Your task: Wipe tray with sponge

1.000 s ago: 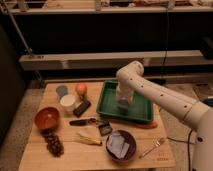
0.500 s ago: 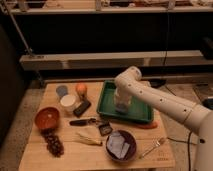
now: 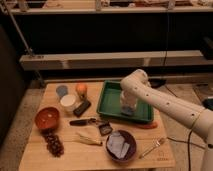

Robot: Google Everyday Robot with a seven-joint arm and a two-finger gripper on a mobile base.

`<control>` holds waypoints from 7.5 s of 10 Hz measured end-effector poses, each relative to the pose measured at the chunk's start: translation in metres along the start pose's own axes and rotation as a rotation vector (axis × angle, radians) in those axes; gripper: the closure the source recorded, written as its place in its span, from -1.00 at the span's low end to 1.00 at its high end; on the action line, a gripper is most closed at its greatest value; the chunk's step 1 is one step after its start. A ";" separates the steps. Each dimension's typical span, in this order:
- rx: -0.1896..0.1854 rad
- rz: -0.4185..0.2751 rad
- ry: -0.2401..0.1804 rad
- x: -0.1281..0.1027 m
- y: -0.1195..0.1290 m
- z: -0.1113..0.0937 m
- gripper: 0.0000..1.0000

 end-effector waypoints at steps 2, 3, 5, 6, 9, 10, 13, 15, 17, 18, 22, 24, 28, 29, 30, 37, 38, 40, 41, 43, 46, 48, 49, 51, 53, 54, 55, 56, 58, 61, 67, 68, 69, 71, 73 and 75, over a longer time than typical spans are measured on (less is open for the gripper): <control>-0.017 0.042 -0.008 0.000 0.023 0.003 0.59; -0.028 0.062 -0.007 0.002 0.035 0.001 0.59; -0.048 0.105 0.005 0.012 0.059 -0.005 0.59; -0.056 0.117 0.009 0.016 0.063 -0.007 0.59; -0.067 0.115 0.038 0.037 0.057 -0.014 0.59; -0.062 0.098 0.048 0.045 0.047 -0.015 0.59; -0.037 0.047 0.068 0.060 0.010 -0.013 0.59; -0.017 0.012 0.075 0.067 -0.011 -0.009 0.59; 0.006 -0.015 0.070 0.065 -0.030 -0.002 0.59; 0.020 -0.031 0.067 0.061 -0.042 0.002 0.59; 0.100 -0.131 0.050 0.029 -0.105 0.005 0.59; 0.138 -0.168 0.044 0.005 -0.113 -0.001 0.59; 0.147 -0.211 0.052 -0.026 -0.098 -0.022 0.59; 0.141 -0.218 0.054 -0.033 -0.093 -0.025 0.59; 0.123 -0.208 0.048 -0.040 -0.077 -0.025 0.59; 0.037 -0.079 0.114 -0.007 0.005 -0.037 0.59; 0.019 -0.049 0.122 0.003 0.020 -0.035 0.59; 0.002 -0.025 0.130 0.020 0.034 -0.031 0.59; -0.003 -0.021 0.132 0.030 0.034 -0.028 0.59; 0.007 -0.029 0.134 0.047 0.021 -0.023 0.59; 0.033 -0.072 0.122 0.046 -0.010 -0.018 0.59; 0.065 -0.124 0.105 0.036 -0.049 -0.008 0.59; 0.080 -0.144 0.097 0.032 -0.062 -0.004 0.59; 0.131 -0.190 0.065 0.018 -0.087 0.002 0.59; 0.176 -0.235 0.030 -0.007 -0.105 0.000 0.59; 0.180 -0.251 0.019 -0.024 -0.103 -0.002 0.59; 0.177 -0.245 0.012 -0.036 -0.099 -0.004 0.59; 0.171 -0.237 0.011 -0.041 -0.094 -0.006 0.59; 0.145 -0.183 0.032 -0.040 -0.062 -0.014 0.59; 0.102 -0.110 0.079 -0.026 -0.005 -0.030 0.59; 0.034 0.015 0.178 0.005 0.030 -0.044 0.59; 0.036 0.011 0.181 0.016 0.026 -0.042 0.59; 0.043 0.001 0.178 0.027 0.018 -0.036 0.59; 0.061 -0.030 0.167 0.042 -0.006 -0.024 0.59; 0.083 -0.071 0.156 0.047 -0.036 -0.014 0.59; 0.109 -0.113 0.134 0.046 -0.058 -0.003 0.59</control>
